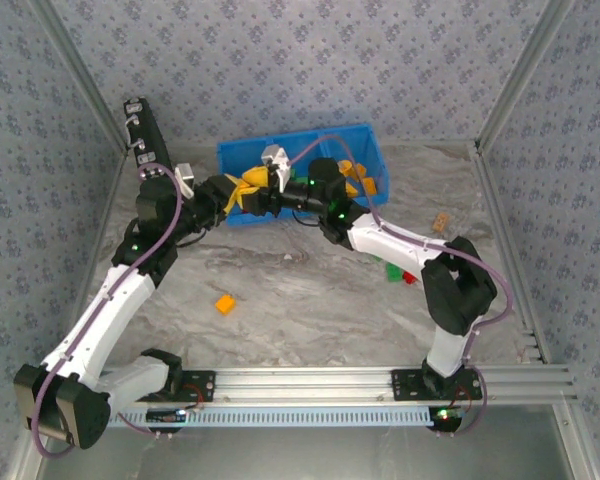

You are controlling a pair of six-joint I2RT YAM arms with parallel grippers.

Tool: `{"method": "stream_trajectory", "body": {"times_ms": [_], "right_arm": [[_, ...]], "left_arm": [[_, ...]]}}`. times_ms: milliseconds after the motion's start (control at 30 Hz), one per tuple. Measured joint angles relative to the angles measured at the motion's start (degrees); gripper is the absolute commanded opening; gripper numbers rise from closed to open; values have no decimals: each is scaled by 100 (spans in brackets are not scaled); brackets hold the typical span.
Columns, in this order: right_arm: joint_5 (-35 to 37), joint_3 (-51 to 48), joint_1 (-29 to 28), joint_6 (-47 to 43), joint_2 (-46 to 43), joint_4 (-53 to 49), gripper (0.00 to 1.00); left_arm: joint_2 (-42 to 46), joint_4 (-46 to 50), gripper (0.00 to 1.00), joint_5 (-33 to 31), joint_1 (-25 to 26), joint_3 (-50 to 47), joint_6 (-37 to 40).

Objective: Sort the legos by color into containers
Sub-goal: Place the lego in the container.

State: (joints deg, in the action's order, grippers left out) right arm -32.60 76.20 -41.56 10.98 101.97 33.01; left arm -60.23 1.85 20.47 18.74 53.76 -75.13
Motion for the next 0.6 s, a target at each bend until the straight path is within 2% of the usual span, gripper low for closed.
{"method": "stream_trajectory", "body": {"times_ms": [233,600], "right_arm": [[-129,24,13,260,61,125,35],[-192,24,101,514,70,227,18]], "left_arm": [[-118,-201,11,-13,2,0,-61],[-289,-601,11,35,7,-42,-131]]}}
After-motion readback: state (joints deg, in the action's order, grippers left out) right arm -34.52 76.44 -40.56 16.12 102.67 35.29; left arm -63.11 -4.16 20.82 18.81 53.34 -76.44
